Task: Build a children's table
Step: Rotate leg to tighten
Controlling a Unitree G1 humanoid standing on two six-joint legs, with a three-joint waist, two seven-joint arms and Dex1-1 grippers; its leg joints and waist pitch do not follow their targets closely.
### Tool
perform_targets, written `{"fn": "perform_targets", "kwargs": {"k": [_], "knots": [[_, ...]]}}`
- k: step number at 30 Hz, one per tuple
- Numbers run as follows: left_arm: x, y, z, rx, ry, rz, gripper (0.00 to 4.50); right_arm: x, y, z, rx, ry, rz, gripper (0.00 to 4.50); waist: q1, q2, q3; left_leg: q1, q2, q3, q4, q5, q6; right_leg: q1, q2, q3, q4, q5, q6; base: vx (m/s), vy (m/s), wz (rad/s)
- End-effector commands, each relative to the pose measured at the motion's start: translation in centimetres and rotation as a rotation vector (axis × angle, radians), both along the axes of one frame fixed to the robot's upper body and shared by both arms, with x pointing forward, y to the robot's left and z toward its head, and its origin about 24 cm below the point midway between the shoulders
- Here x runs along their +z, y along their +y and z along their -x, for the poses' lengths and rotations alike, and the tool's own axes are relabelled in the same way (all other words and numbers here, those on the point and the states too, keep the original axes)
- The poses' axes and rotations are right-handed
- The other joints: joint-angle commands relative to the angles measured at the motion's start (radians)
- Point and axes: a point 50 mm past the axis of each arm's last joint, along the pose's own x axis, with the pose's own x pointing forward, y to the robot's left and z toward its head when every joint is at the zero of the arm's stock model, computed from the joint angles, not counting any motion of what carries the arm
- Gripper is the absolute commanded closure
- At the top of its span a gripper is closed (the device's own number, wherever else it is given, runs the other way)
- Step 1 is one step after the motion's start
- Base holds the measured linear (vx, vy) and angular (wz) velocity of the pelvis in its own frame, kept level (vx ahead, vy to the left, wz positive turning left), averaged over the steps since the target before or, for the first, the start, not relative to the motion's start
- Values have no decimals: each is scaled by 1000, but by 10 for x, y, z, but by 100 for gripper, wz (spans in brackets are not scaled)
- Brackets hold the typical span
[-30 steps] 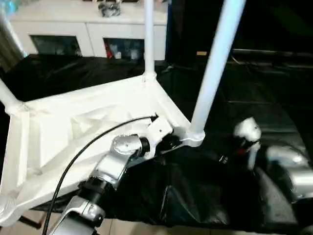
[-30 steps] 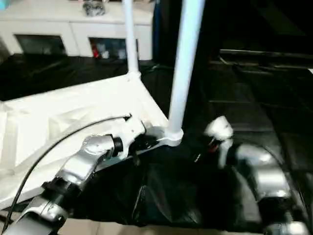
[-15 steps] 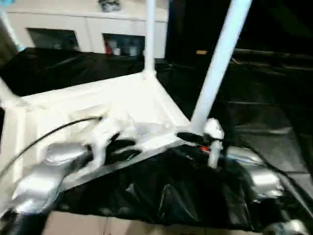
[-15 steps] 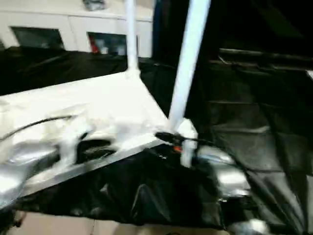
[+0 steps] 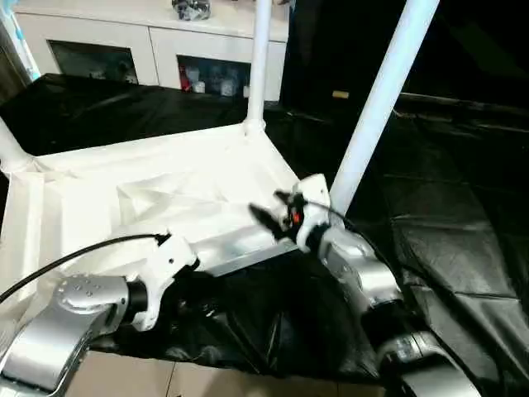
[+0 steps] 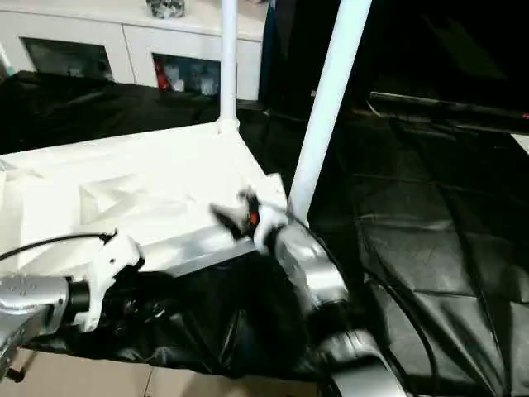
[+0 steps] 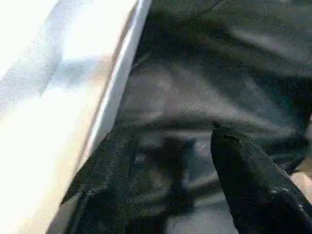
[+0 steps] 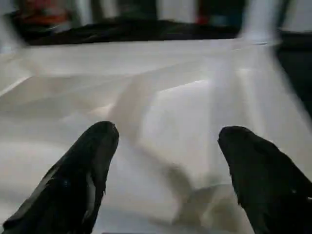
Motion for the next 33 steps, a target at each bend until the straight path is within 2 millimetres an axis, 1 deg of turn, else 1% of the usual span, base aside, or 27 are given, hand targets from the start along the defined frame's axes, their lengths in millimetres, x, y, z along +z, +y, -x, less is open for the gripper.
{"fn": "perform_targets", "kwargs": {"k": [1, 2, 3, 5, 6, 8, 9, 10, 11, 12, 13, 15, 17, 18, 19, 21, 23, 24, 25, 26, 27, 28, 29, 30, 31, 32, 33], "knots": [[1, 0, 1, 0, -4, -32, 124, 3, -9, -7, -88, 5, -33, 74, -2, 20, -60, 4, -15, 18, -81, -238, -22, 55, -1, 27, -46, -195, -181, 0, 0, 0], [0, 1, 3, -5, 3, -53, 124, 3, -13, -10, -133, 14, -38, 74, -1, 21, -59, 4, -16, 19, -79, -227, -18, 55, -2, 27, -45, -182, -183, 0, 0, 0], [-1, 2, 4, -10, 9, -67, 102, 3, -15, -12, -161, 17, -37, 74, -1, 23, -58, 4, -17, 20, -78, -231, -18, 53, -2, 28, -46, -187, -184, 0, 0, 0], [-4, 4, 4, -4, 7, -98, 94, 1, -22, -16, -235, 32, -35, 74, 1, 21, -56, 4, -17, 21, -78, -250, -23, 53, -2, 28, -47, -217, -178, 0, 0, 0], [-5, 5, 4, -1, 0, -113, 94, 0, -25, -17, -264, 35, -33, 74, 6, 22, -56, 8, -17, 21, -78, -266, -26, 51, -3, 28, -50, -240, -170, 0, 0, 0], [-6, 6, 3, 0, -6, -138, 63, -1, -33, -20, -323, 41, -30, 74, 10, 26, -56, 11, -17, 21, -78, -285, -31, 47, -2, 28, -52, -257, -164, 0, 0, 0], [-6, 6, 2, 2, -8, -142, 63, -1, -36, -22, -346, 43, -28, 74, 11, 25, -56, 12, -17, 21, -78, -299, -34, 45, -1, 28, -52, -264, -162, 0, 0, 0], [-6, 7, 1, 5, -15, -150, 56, 0, -47, -25, -397, 47, -24, 74, 15, 27, -56, 13, -17, 20, -78, -311, -37, 44, 0, 28, -52, -273, -158, 0, 0, 0], [-6, 7, 0, 4, -17, -153, 52, 0, -50, -25, -410, 48, -23, 74, 16, 26, -55, 14, -17, 20, -78, -319, -38, 43, 1, 28, -53, -281, -156, 0, 0, 0], [-5, 7, 0, 3, -21, -159, 44, 0, -53, -26, -422, 46, -23, 74, 22, 29, -56, 16, -17, 20, -77, -321, -39, 42, 2, 30, -53, -279, -151, 0, 0, 0], [-5, 8, -3, 16, -42, -167, 32, 2, -58, -28, -440, 41, -20, 74, 27, 29, -56, 17, -18, 21, -76, -323, -40, 40, 3, 31, -53, -275, -149, 0, 0, 0], [-4, 9, -8, 38, -70, -176, 18, 4, -66, -30, -465, 34, -18, 74, 30, 27, -58, 16, -20, 22, -74, -318, -39, 38, 7, 37, -51, -264, -149, 0, 0, 0], [-3, 9, -11, 48, -87, -179, 5, 5, -71, -32, -482, 30, -17, 74, 30, 26, -59, 9, -22, 21, -73, -302, -37, 43, 8, 39, -49, -251, -151, 0, 0, 0], [-1, 9, -15, 57, -107, -177, 5, 7, -78, -33, -502, 20, -11, 74, 31, 33, -61, 5, -22, 18, -73, -286, -41, 48, 6, 40, -44, -240, -150, 0, 0, 0], [0, 9, -17, 60, -117, -175, 5, 9, -82, -34, -513, 14, -6, 74, 30, 29, -62, 6, -23, 20, -70, -280, -40, 46, 8, 39, -45, -228, -153, 0, 0, 0], [2, 8, -20, 67, -133, -170, 5, 10, -88, -35, -529, 7, 2, 74, 31, 27, -64, 0, -24, 19, -69, -255, -36, 53, 8, 39, -41, -201, -158, 0, 0, 0], [4, 7, -25, 88, -166, -152, 5, 13, -102, -36, -567, -5, 20, 74, 31, 25, -66, 2, -26, 21, -66, -240, -34, 53, 10, 38, -40, -185, -165, 0, 0, 0], [5, 7, -27, 91, -173, -149, 5, 14, -105, -36, -576, -8, 24, 74, 33, 26, -68, 1, -25, 21, -64, -225, -31, 54, 10, 38, -37, -161, -175, 0, 0, 0], [4, 6, -29, 101, -184, -145, 5, 15, -113, -37, -597, -10, 29, 74, 33, 25, -69, -2, -26, 21, -63, -205, -28, 58, 10, 37, -34, -138, -180, 0, 0, 0], [4, 6, -31, 105, -189, -143, 5, 15, -117, -37, -606, -11, 32, 74, 33, 24, -69, -3, -27, 22, -62, -201, -26, 58, 11, 37, -33, -130, -181, 0, 0, 0], [3, 4, -36, 124, -212, -140, 5, 18, -130, -37, -636, -18, 48, 74, 34, 28, -71, -3, -27, 21, -60, -186, -23, 60, 11, 36, -30, -109, -186, 0, 0, 0], [3, 4, -36, 124, -212, -140, 5, 18, -130, -37, -636, -18, 48, 74, 34, 25, -71, -1, -28, 23, -58, -182, -16, 58, 12, 36, -32, -104, -190, 0, 0, 0], [2, 2, -39, 132, -227, -133, 5, 20, -139, -36, -654, -25, 64, 74, 33, 24, -71, -2, -27, 24, -57, -183, -14, 58, 12, 36, -32, -101, -194, 0, 0, 0], [2, -1, -42, 143, -241, -122, 5, 22, -147, -36, -674, -31, 75, 74, 35, 27, -71, -3, -28, 23, -56, -182, -11, 60, 12, 35, -31, -99, -198, 0, 0, 0], [2, -1, -42, 146, -244, -119, 5, 22, -149, -36, -678, -31, 77, 74, 35, 24, -71, -3, -27, 24, -55, -190, -9, 60, 12, 35, -33, -107, -198, 0, 0, 0], [1, -4, -44, 153, -260, -108, 5, 24, -158, -35, -697, -35, 85, 74, 35, 23, -71, -5, -28, 24, -55, -190, -7, 62, 11, 35, -32, -109, -197, 0, 0, 0], [1, -5, -45, 156, -269, -103, 5, 25, -162, -34, -707, -37, 90, 74, 36, 22, -70, -4, -28, 25, -54, -197, -5, 60, 12, 34, -34, -120, -197, 0, 0, 0]]}}
